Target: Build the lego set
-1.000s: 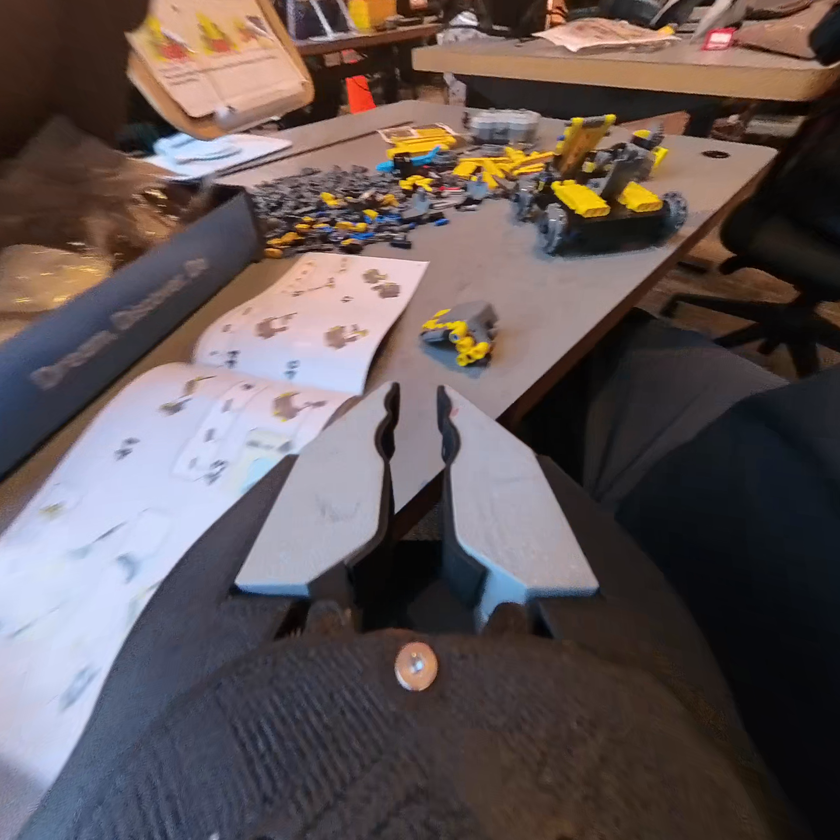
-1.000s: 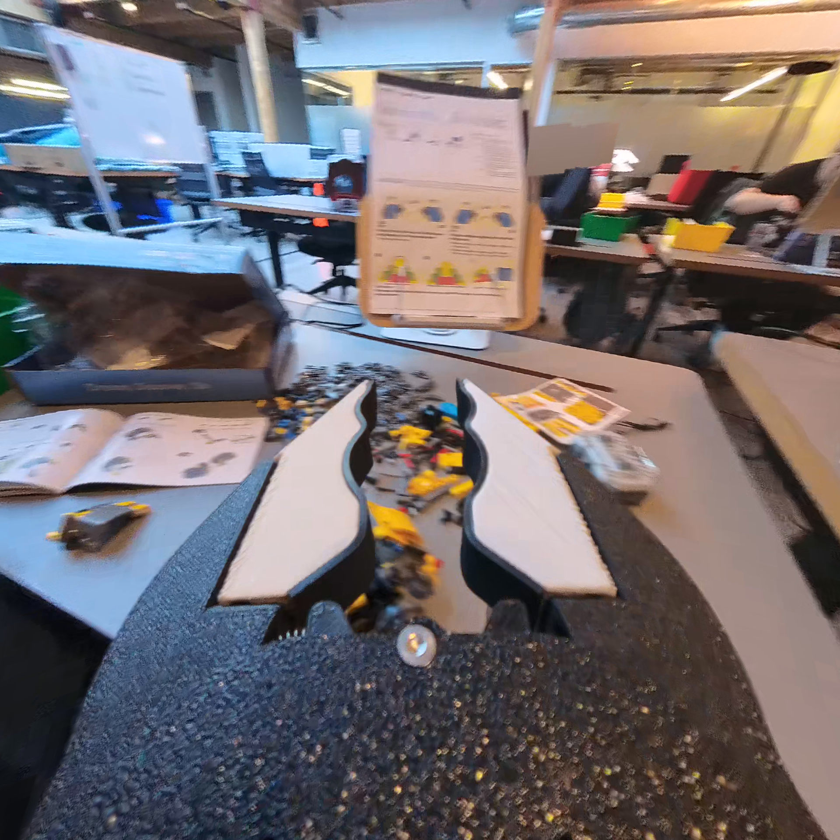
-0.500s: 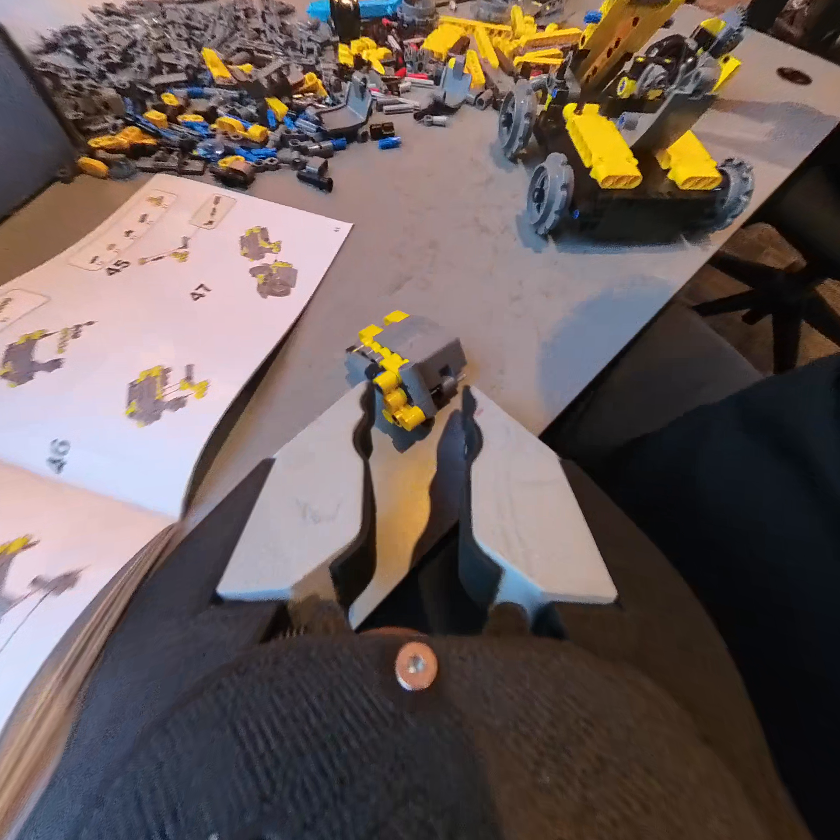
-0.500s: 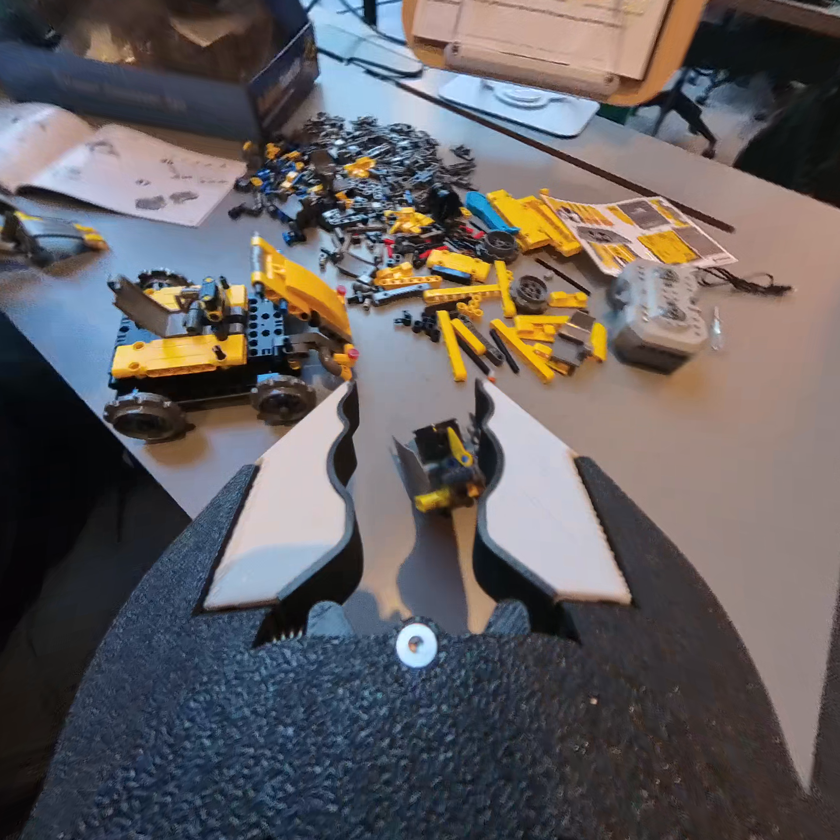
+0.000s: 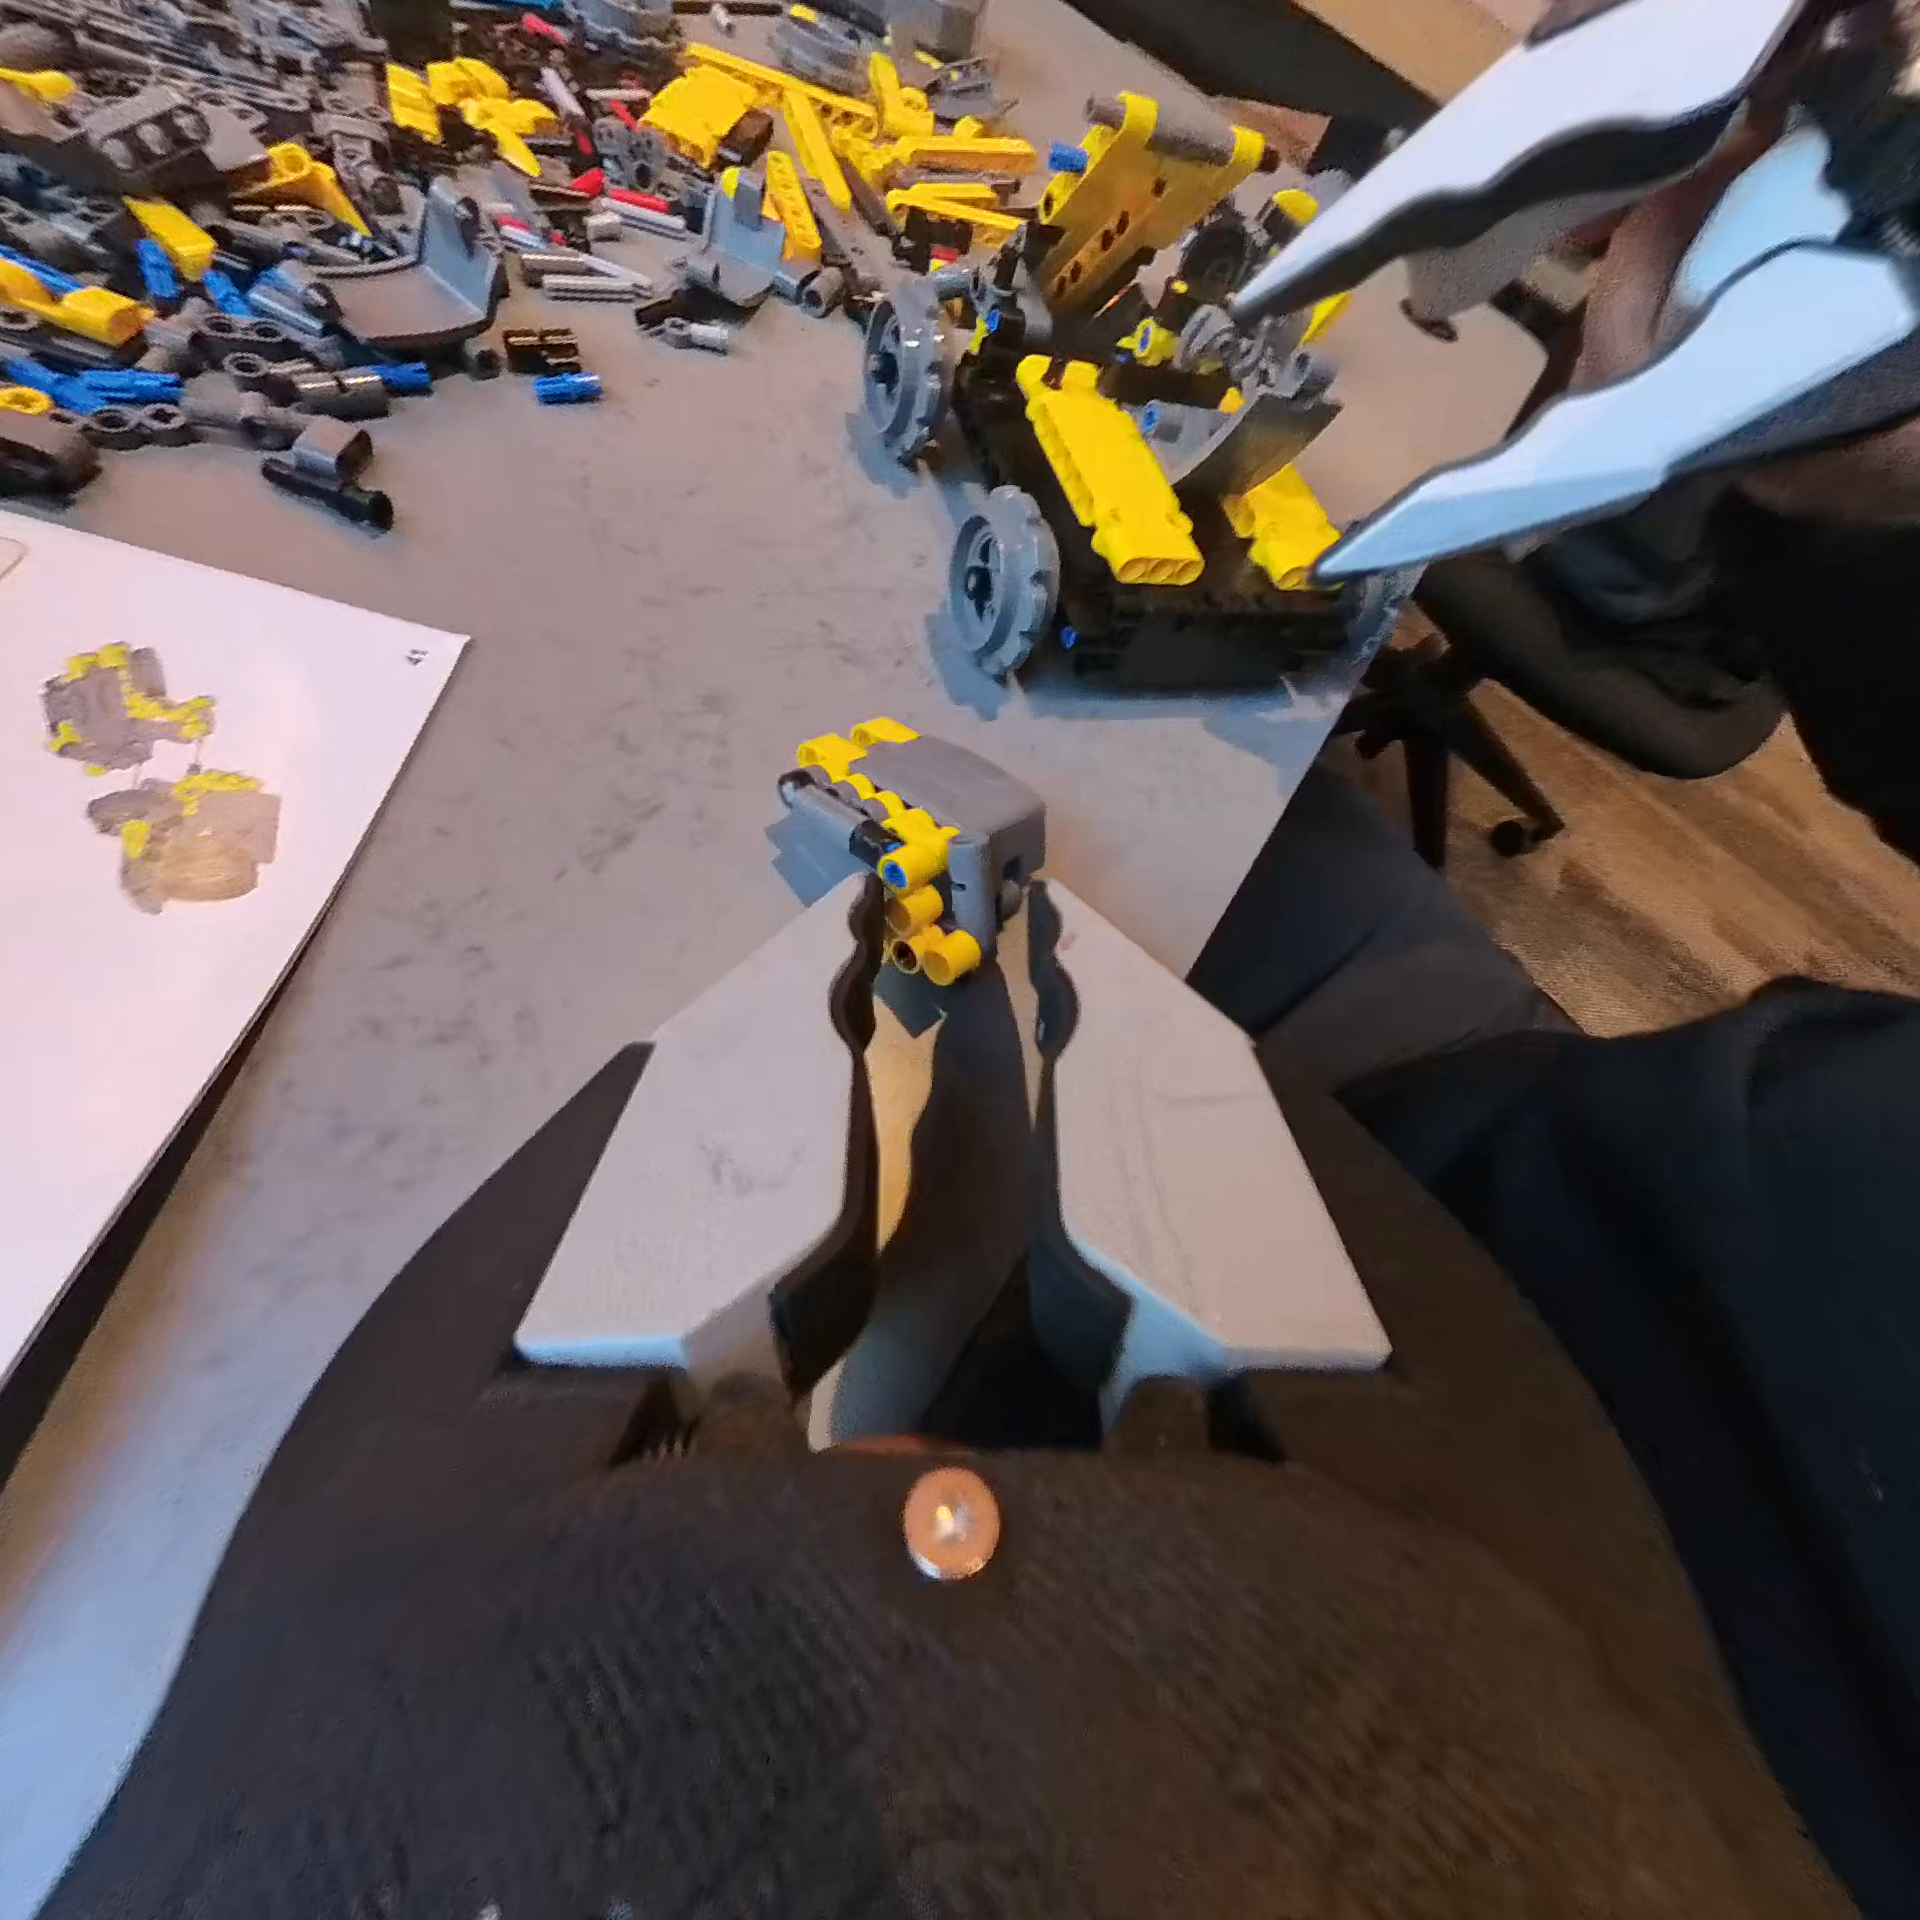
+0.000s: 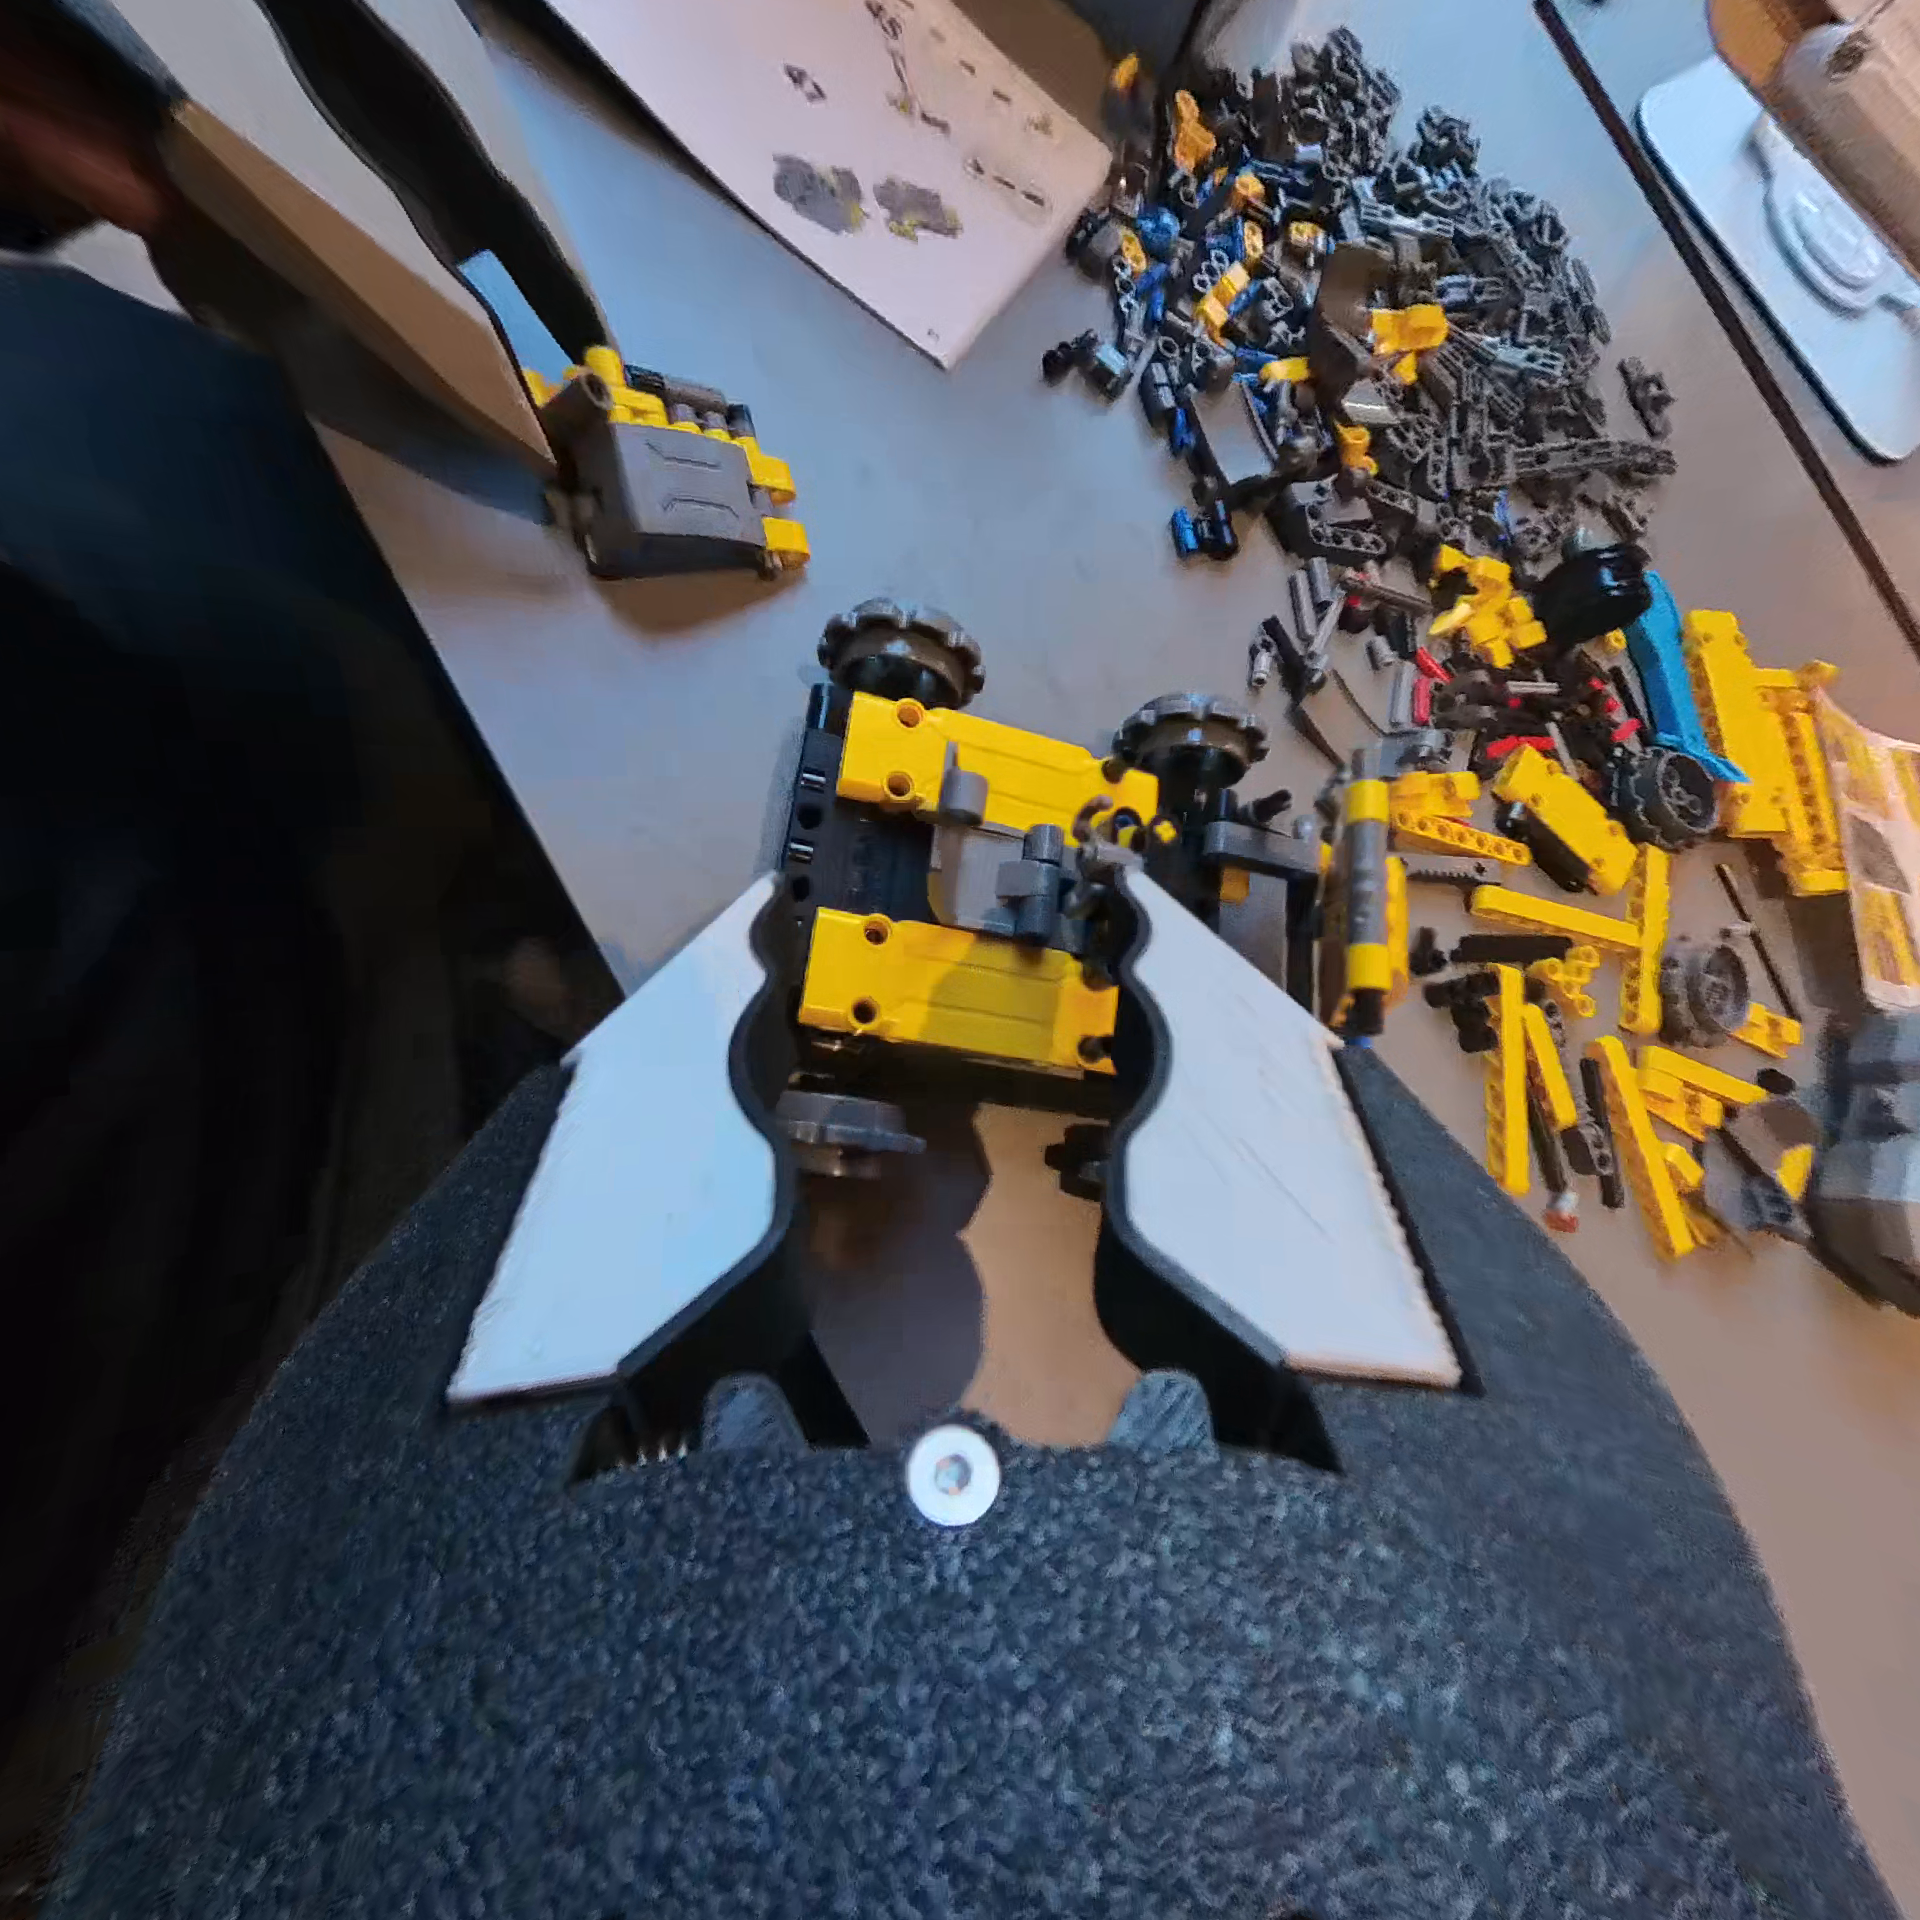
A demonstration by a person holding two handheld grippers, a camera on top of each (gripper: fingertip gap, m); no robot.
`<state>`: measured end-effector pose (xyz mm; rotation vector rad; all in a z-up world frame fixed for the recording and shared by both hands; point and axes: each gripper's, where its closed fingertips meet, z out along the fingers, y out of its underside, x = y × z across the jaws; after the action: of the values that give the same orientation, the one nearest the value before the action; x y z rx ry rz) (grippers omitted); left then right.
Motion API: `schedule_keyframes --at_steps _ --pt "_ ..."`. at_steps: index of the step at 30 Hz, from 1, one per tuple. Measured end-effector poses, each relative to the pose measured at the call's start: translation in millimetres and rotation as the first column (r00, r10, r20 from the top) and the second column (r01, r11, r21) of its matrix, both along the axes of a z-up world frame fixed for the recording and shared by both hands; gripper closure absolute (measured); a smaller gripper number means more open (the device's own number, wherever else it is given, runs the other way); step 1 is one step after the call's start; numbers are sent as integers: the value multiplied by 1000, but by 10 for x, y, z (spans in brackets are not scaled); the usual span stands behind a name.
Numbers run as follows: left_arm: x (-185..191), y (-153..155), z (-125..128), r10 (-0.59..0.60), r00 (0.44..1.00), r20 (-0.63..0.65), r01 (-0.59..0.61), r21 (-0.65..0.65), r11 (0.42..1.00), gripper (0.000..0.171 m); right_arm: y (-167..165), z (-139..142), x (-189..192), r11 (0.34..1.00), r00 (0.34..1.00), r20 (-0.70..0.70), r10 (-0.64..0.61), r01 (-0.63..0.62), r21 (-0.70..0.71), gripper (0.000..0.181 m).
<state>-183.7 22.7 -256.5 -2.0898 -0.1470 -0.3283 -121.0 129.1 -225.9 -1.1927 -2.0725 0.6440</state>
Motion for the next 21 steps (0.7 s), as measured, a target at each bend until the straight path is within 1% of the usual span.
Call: schedule_keyframes --at_steps 2,5,9,11,12,15,16,17,18,19,21 --pt "21 37 -10 -10 1000 -15 10 -2 1000 152 -8 -14 -19 999 1000 -5 -18 18 49 122" --pt "80 72 -12 -35 999 -28 35 -5 999 152 64 -18 -49 992 999 -9 -54 54 117 126" --pt "74 48 6 -28 1000 -7 28 17 999 152 260 -33 -107 971 991 -24 -134 136 199 128" --pt "79 26 30 -35 999 -5 35 35 999 152 277 -28 -103 971 987 -22 -160 162 175 125" --pt "103 19 71 -50 999 -4 50 62 997 152 255 30 -96 975 985 -45 -166 171 143 126" --pt "183 -6 260 -89 995 -46 96 170 981 152 88 332 -45 987 973 -166 -162 161 -25 132" --pt "212 -13 335 -100 992 -76 114 210 971 152 -21 390 -22 984 972 -175 -154 135 -117 134" --pt "240 -19 421 -104 989 -109 129 257 958 153 -179 409 -6 966 978 -161 -135 93 -243 137" --pt "273 -25 510 -108 984 -139 146 304 941 153 -395 415 14 917 987 -136 -90 29 -398 139" --pt "313 -31 601 -112 980 -162 164 348 923 152 -592 421 38 841 993 -107 -43 -22 -540 139" --pt "424 -45 777 -139 969 -202 216 428 878 152 -784 426 58 680 997 -74 -4 -51 -731 133"
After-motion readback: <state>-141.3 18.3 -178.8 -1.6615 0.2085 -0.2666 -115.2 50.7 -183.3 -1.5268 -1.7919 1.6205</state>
